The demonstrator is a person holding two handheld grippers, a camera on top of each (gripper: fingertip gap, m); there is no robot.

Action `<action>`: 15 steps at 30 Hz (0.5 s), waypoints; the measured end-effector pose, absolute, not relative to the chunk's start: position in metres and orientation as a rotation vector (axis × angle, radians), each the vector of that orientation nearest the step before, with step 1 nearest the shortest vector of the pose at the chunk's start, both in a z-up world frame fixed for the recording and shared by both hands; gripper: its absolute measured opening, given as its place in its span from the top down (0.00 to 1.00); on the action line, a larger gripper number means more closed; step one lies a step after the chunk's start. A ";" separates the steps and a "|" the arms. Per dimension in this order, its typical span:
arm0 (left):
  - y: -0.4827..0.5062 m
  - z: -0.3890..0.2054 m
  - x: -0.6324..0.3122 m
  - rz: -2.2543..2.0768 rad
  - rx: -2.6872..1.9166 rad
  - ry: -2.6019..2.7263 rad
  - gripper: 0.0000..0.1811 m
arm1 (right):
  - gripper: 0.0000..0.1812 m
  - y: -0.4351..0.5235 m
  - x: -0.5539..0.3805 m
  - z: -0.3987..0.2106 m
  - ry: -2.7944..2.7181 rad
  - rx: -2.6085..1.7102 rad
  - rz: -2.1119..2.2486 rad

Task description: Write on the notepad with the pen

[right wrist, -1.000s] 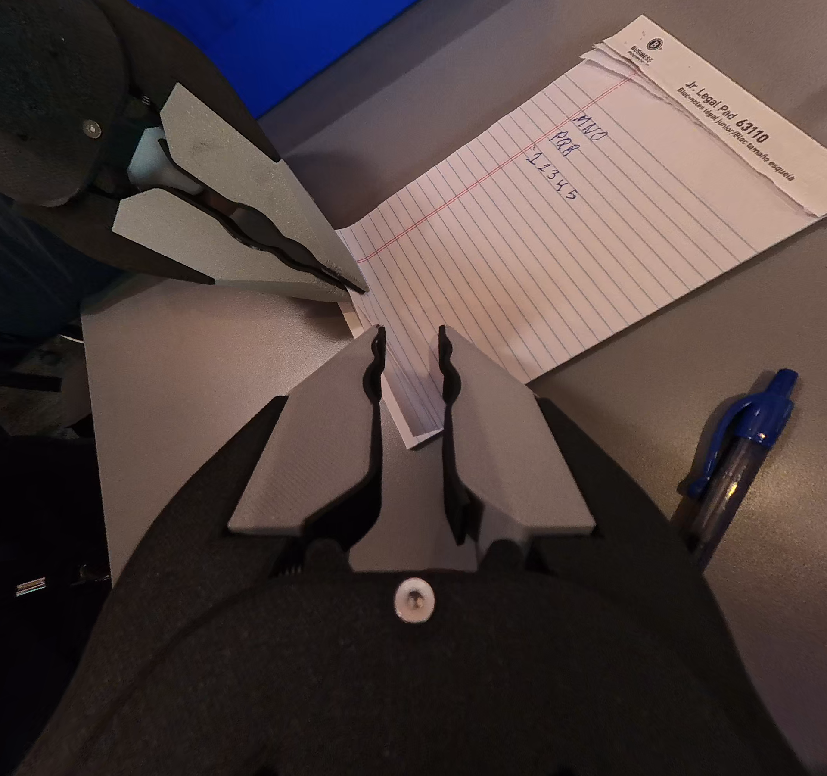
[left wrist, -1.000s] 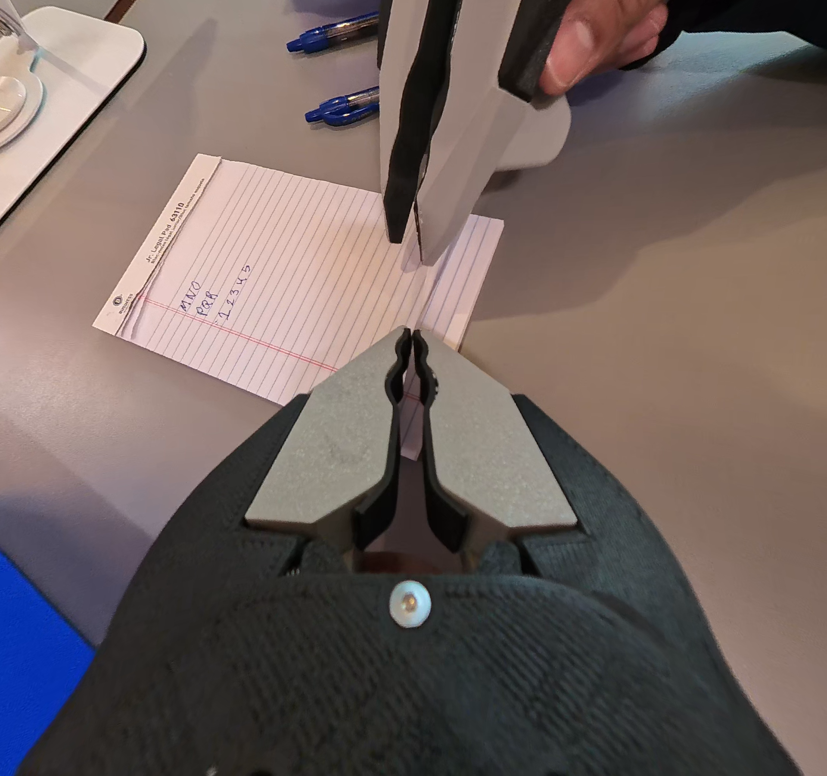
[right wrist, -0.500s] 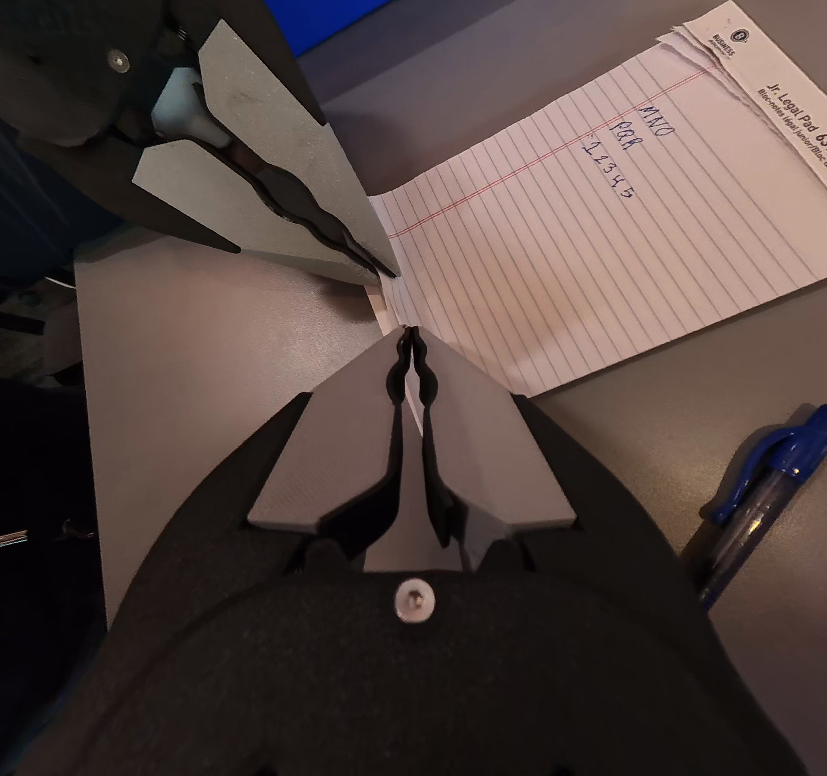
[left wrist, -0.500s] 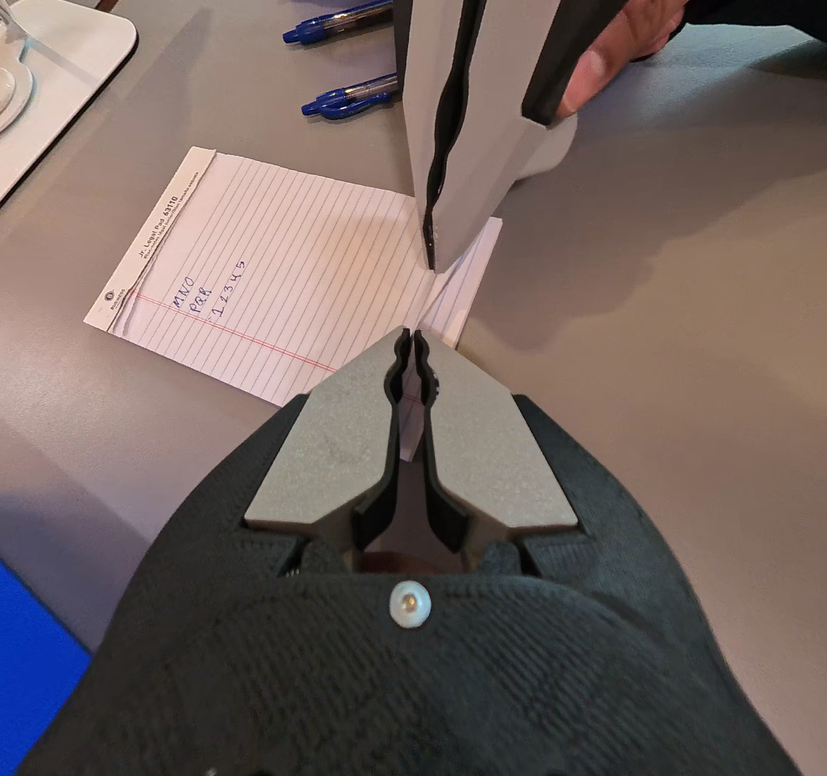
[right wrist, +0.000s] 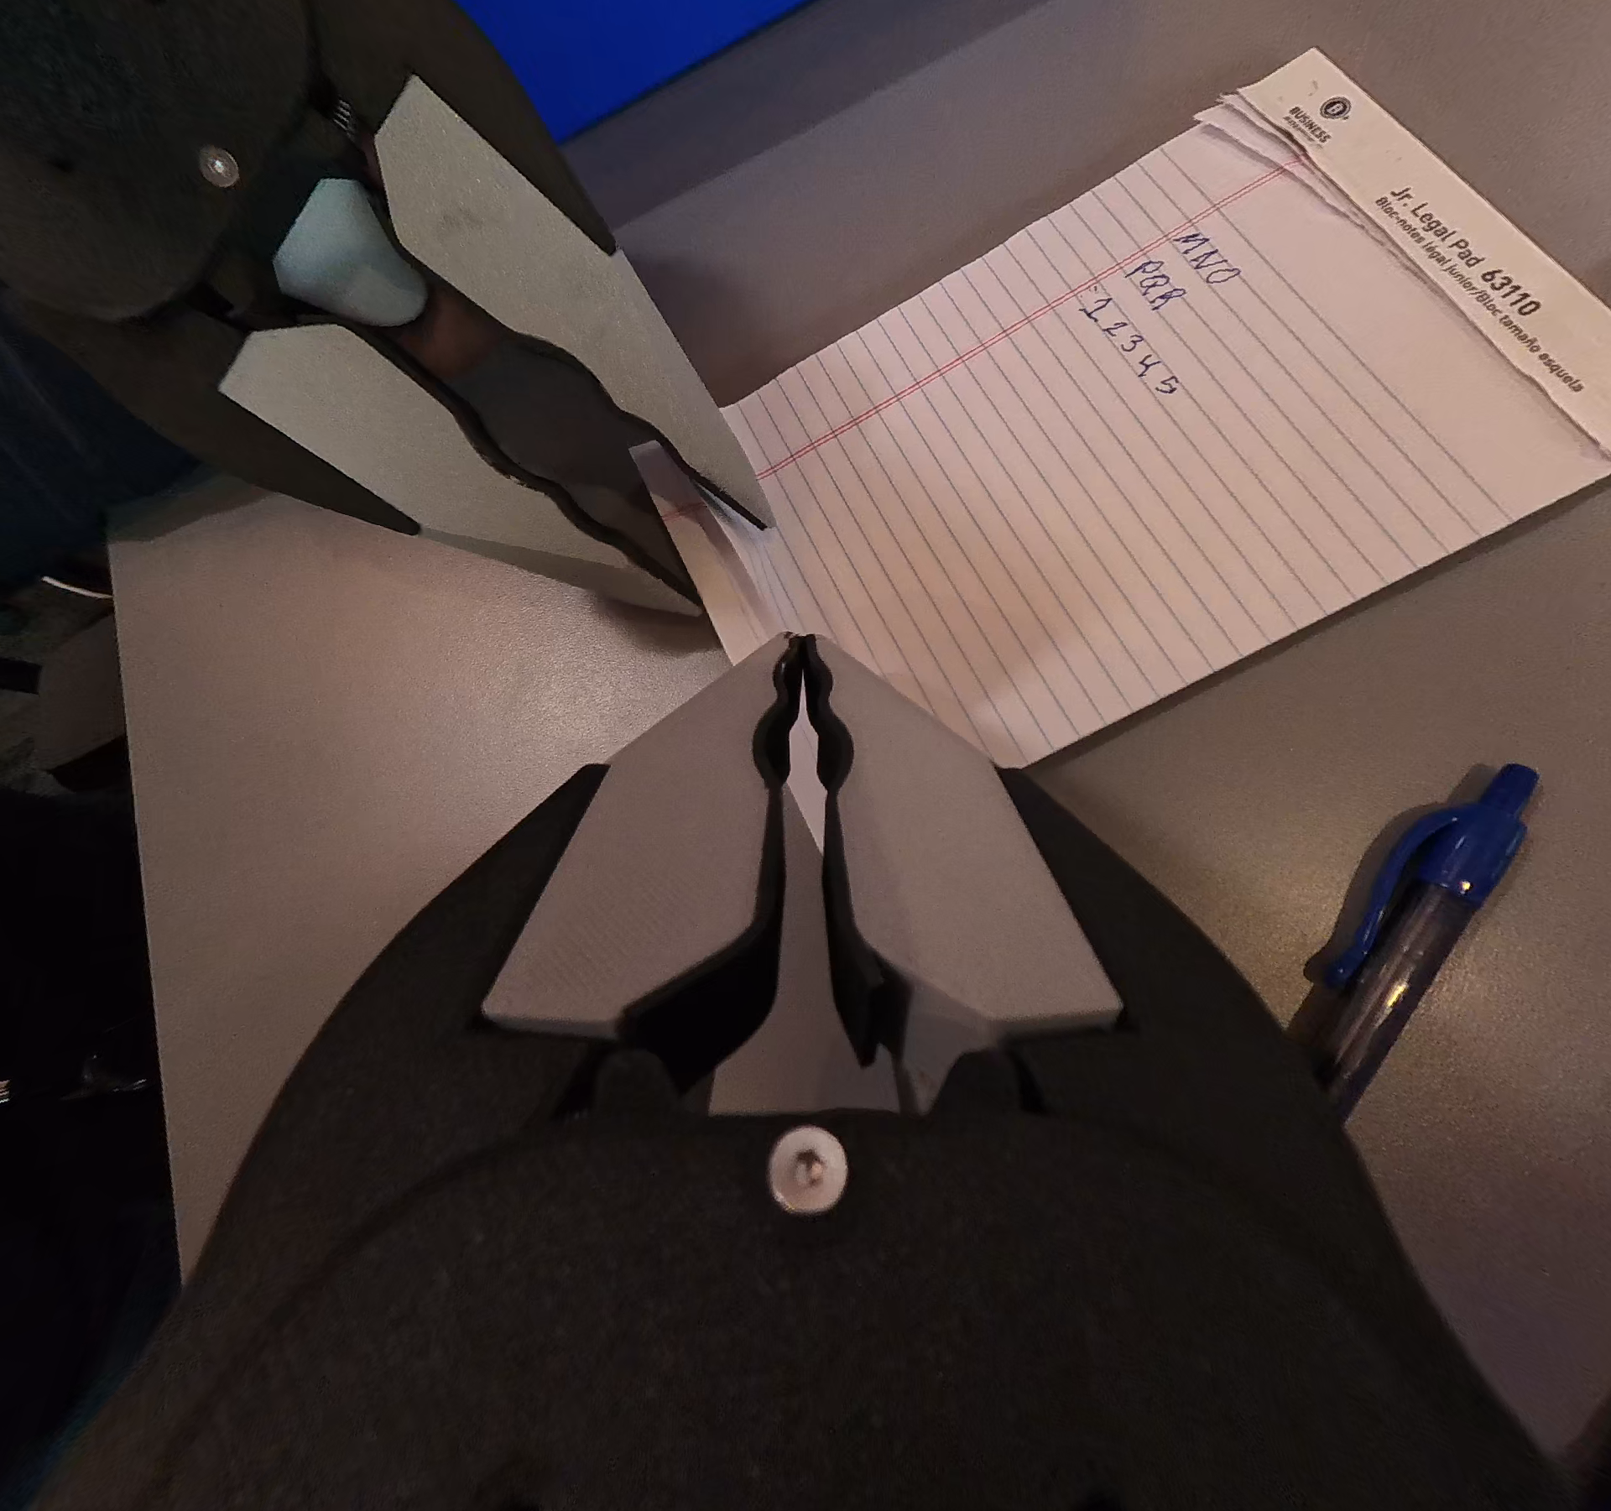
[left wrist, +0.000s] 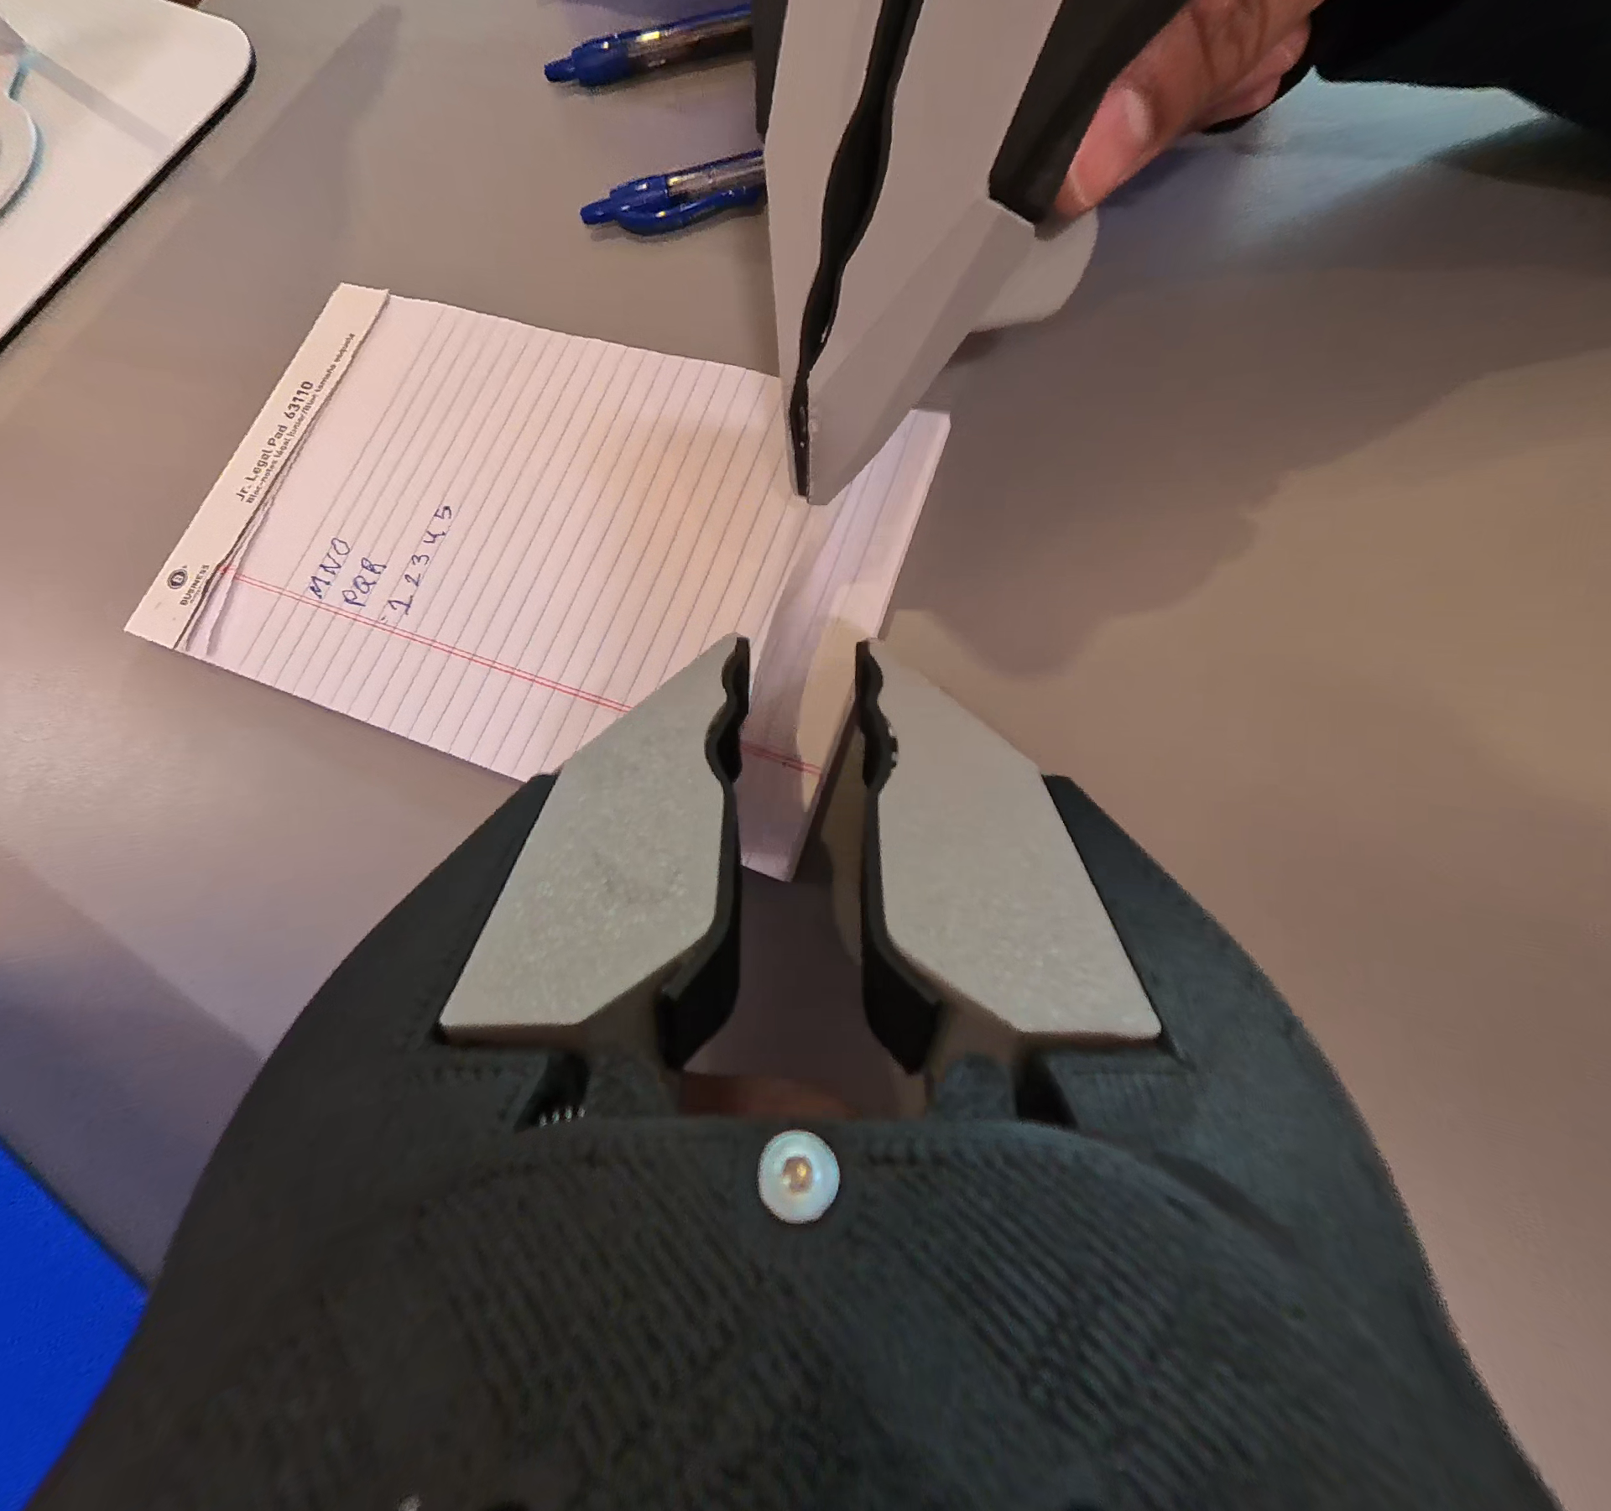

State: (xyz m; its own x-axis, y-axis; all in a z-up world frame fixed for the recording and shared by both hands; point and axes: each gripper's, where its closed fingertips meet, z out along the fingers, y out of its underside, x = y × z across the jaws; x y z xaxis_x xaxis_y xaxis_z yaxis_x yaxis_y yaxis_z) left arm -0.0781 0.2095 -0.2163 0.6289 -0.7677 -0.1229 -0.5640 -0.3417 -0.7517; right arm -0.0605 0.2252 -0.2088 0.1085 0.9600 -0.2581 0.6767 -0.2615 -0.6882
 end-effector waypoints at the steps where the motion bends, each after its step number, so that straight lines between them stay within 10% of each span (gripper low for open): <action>1: 0.210 -0.214 -0.078 -0.336 -2.041 1.032 0.88 | 1.00 0.225 -0.060 -0.209 -1.593 -1.996 0.962; 15: 0.220 -0.211 -0.084 -0.263 -2.015 0.994 1.00 | 1.00 0.223 -0.061 -0.203 -1.597 -1.959 0.978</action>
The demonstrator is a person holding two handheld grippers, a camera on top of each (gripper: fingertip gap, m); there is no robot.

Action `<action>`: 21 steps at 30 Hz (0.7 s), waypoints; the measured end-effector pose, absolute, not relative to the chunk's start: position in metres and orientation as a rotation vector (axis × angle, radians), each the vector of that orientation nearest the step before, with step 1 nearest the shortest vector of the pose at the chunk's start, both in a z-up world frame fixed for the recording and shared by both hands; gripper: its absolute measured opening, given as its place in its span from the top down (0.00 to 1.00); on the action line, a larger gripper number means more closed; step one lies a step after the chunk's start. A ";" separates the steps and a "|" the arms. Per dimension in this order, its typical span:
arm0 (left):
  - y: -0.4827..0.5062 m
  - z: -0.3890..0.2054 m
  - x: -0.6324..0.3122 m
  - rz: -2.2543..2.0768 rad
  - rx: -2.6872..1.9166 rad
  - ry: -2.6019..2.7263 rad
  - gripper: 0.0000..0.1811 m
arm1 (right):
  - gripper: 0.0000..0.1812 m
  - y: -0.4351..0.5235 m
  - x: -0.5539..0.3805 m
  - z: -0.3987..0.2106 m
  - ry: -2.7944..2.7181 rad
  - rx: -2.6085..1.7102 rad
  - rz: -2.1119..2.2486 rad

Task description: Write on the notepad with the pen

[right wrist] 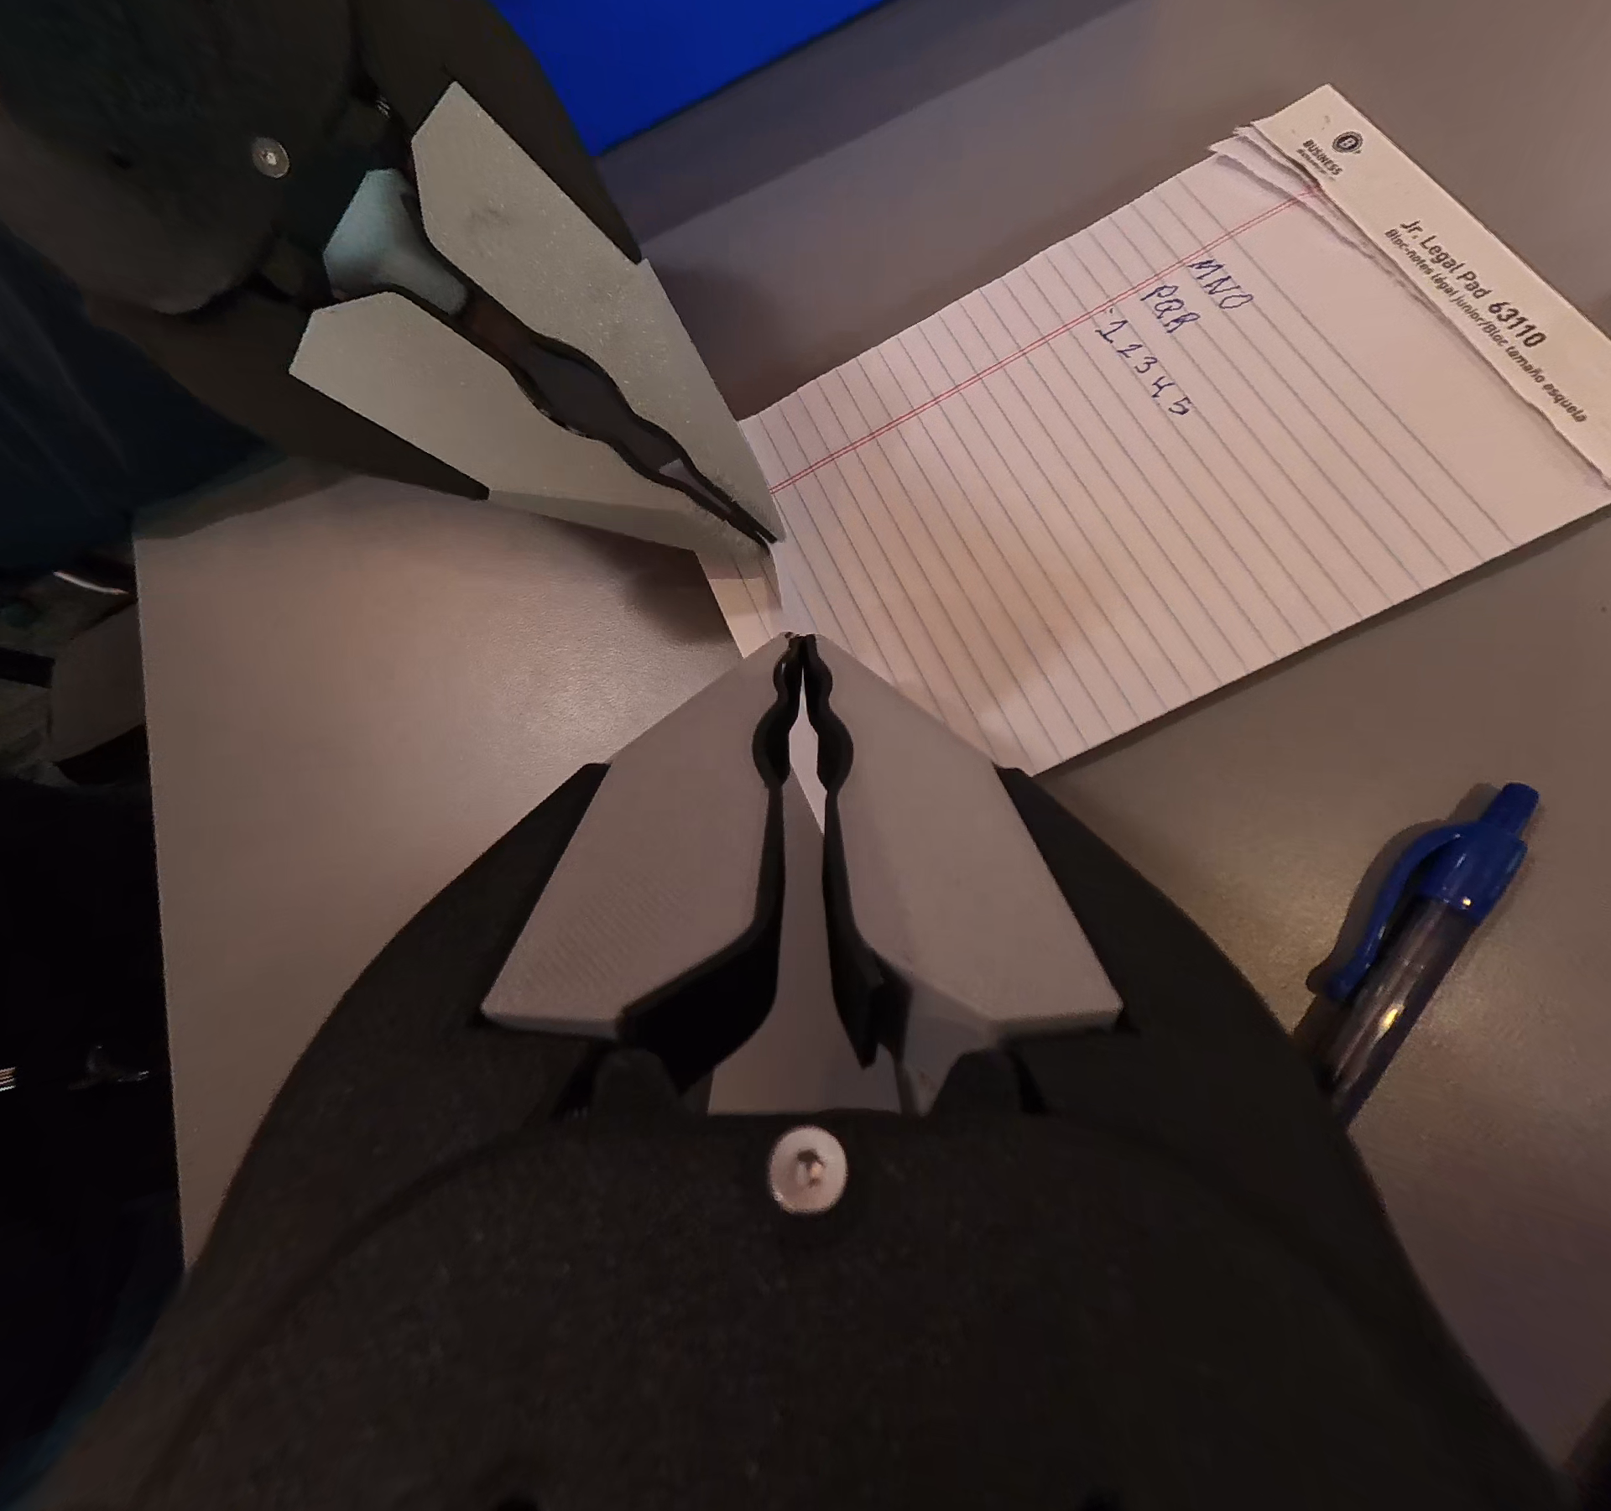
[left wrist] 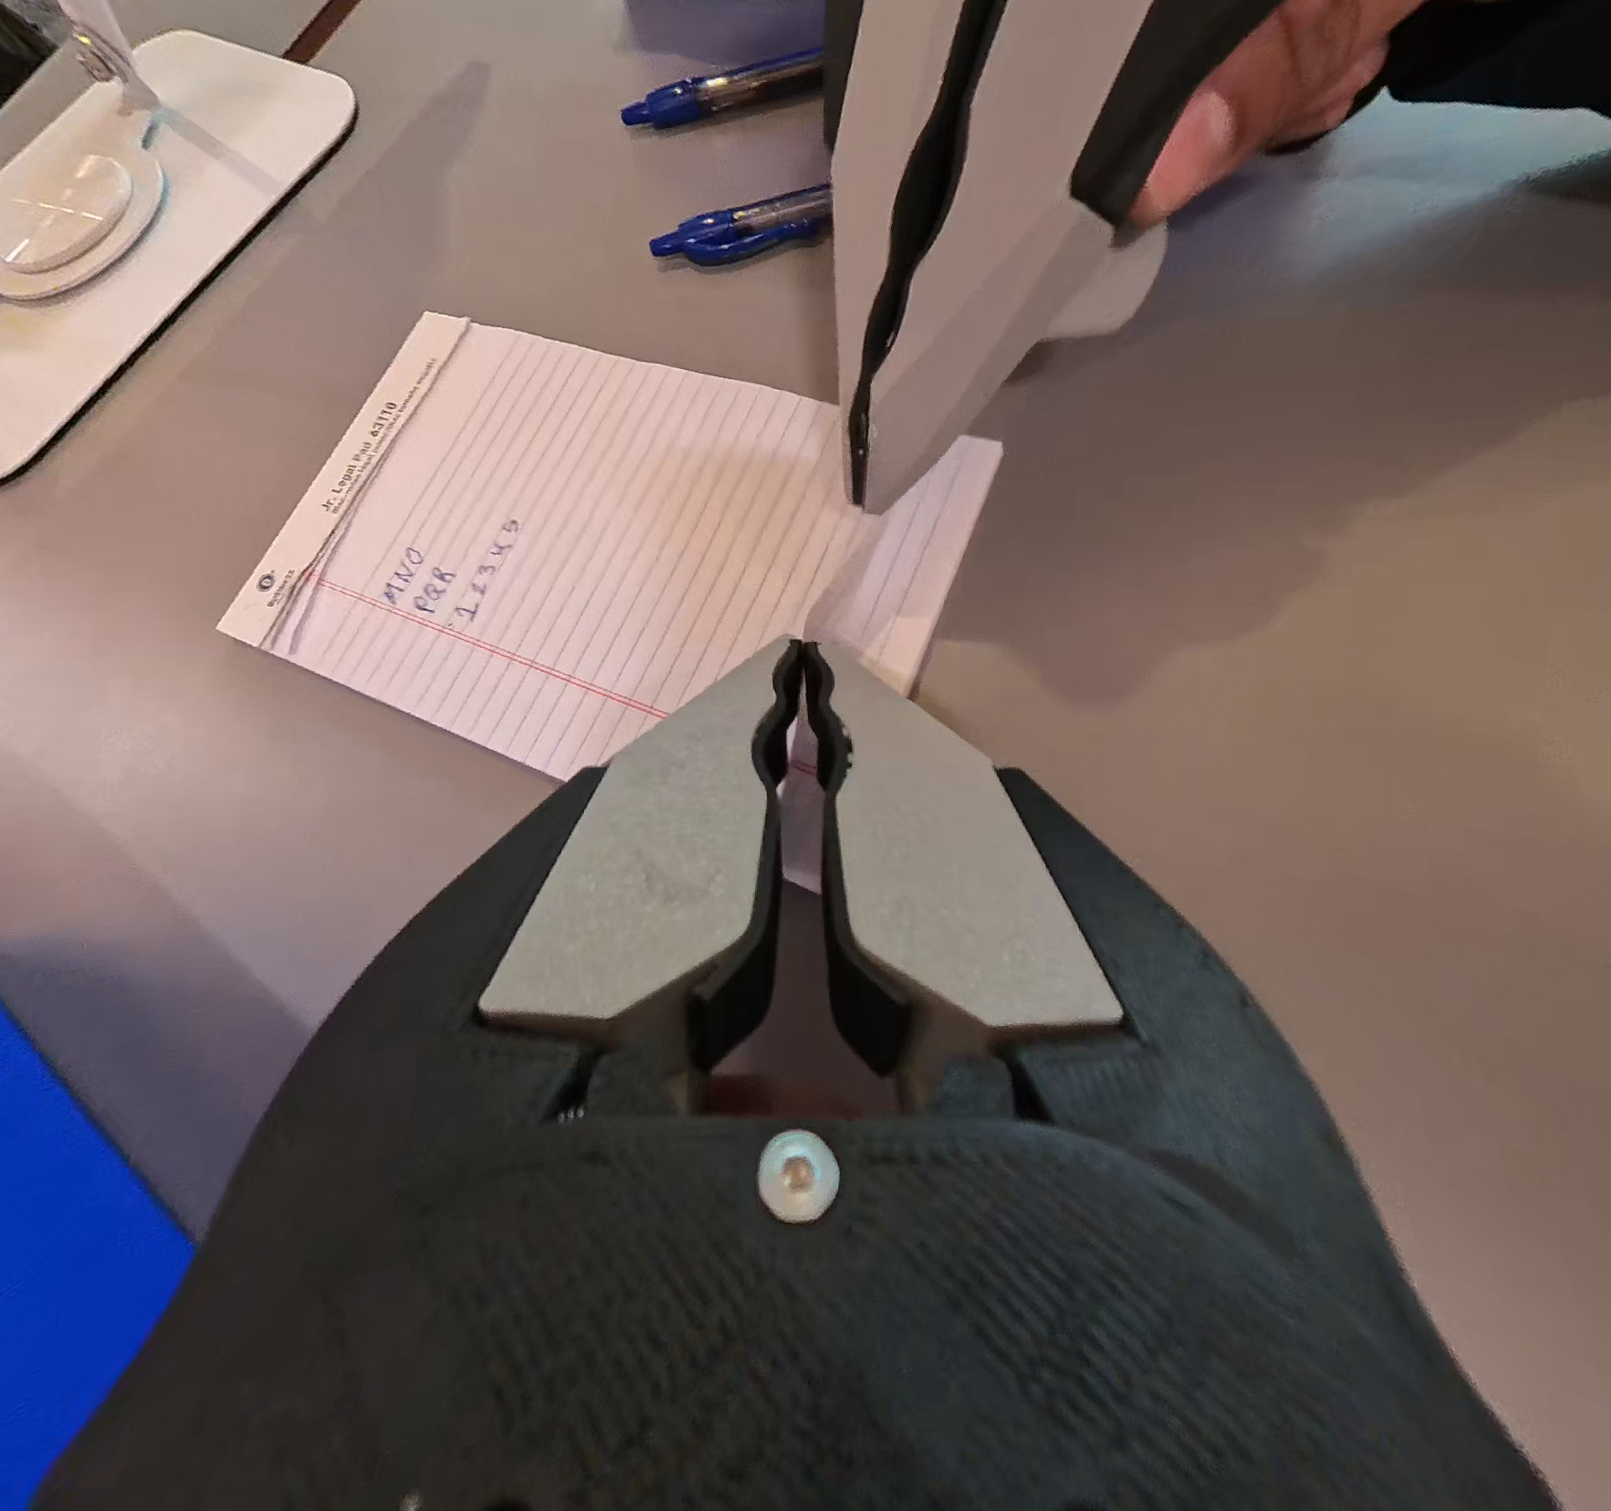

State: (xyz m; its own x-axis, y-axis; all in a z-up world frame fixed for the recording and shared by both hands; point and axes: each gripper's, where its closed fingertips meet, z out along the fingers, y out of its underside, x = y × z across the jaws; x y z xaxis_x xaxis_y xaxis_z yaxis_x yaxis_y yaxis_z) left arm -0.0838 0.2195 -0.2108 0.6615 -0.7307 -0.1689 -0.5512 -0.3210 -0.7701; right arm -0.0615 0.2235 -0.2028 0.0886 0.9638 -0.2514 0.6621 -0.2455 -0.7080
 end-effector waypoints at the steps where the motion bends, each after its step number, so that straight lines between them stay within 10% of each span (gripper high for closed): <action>1: 0.221 -0.208 -0.086 -0.270 -2.011 0.971 1.00 | 1.00 0.226 -0.061 -0.199 -1.579 -1.945 0.981; 12: 0.227 -0.187 -0.099 -0.327 -1.984 0.843 1.00 | 0.87 0.253 -0.045 -0.166 -1.392 -1.886 1.047; 21: 0.228 -0.186 -0.101 -0.338 -1.989 0.826 1.00 | 1.00 0.246 -0.047 -0.188 -1.554 -1.865 0.882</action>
